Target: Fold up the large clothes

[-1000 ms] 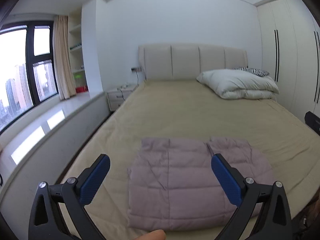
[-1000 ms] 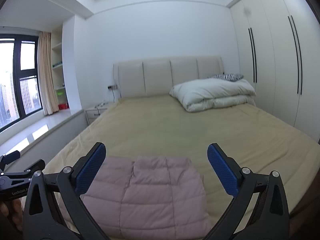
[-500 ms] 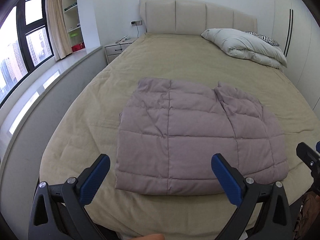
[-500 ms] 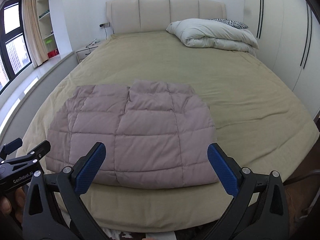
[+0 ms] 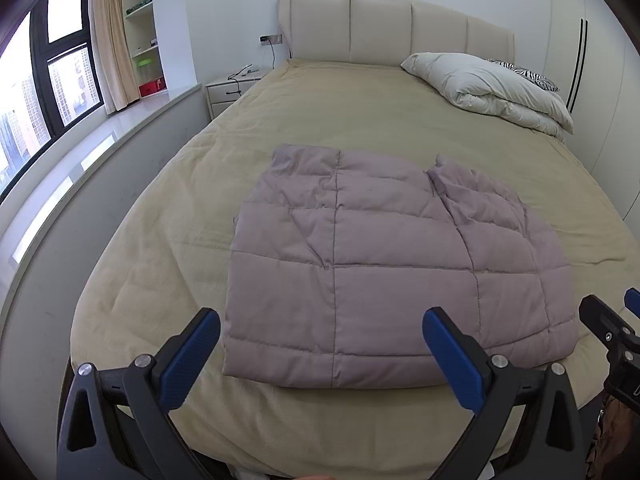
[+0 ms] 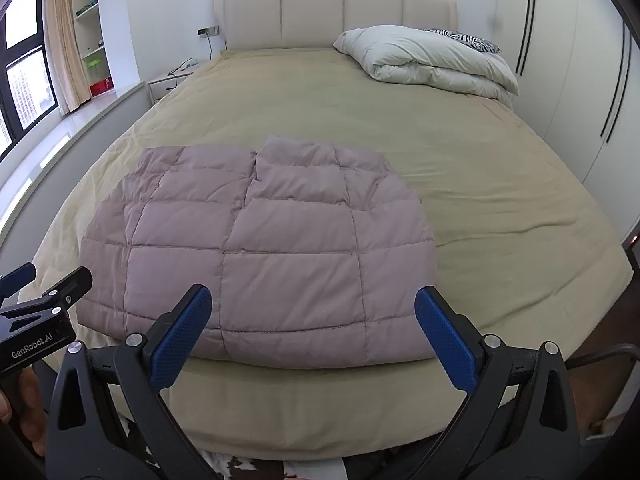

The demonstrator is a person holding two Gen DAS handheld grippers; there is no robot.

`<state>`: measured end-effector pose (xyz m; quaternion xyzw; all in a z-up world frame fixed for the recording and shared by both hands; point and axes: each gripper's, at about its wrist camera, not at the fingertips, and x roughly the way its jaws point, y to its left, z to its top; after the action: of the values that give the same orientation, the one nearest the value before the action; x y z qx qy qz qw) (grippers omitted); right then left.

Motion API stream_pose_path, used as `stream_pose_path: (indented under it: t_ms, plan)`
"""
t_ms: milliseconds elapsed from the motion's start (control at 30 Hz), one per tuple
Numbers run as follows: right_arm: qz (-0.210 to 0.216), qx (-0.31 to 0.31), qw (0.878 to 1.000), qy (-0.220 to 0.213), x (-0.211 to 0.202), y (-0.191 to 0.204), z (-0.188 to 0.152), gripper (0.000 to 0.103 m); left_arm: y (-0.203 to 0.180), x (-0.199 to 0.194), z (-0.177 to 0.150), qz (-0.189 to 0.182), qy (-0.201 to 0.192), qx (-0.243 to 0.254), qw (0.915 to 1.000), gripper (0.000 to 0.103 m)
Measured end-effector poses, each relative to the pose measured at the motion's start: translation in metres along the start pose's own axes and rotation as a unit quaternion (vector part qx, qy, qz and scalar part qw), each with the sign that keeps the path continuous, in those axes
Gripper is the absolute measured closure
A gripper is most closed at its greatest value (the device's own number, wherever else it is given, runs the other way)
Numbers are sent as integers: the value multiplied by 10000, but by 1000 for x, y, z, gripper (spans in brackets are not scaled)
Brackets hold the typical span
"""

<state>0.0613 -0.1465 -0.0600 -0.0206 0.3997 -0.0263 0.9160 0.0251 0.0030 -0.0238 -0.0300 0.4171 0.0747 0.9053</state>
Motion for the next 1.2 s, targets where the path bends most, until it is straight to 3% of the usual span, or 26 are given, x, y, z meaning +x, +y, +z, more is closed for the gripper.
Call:
stream_pose_path:
  t_ms: [1200]
  plan:
    - [11,123,9999,71,8,7,3,0,-3,0,-2,16,-4,19,10000,0]
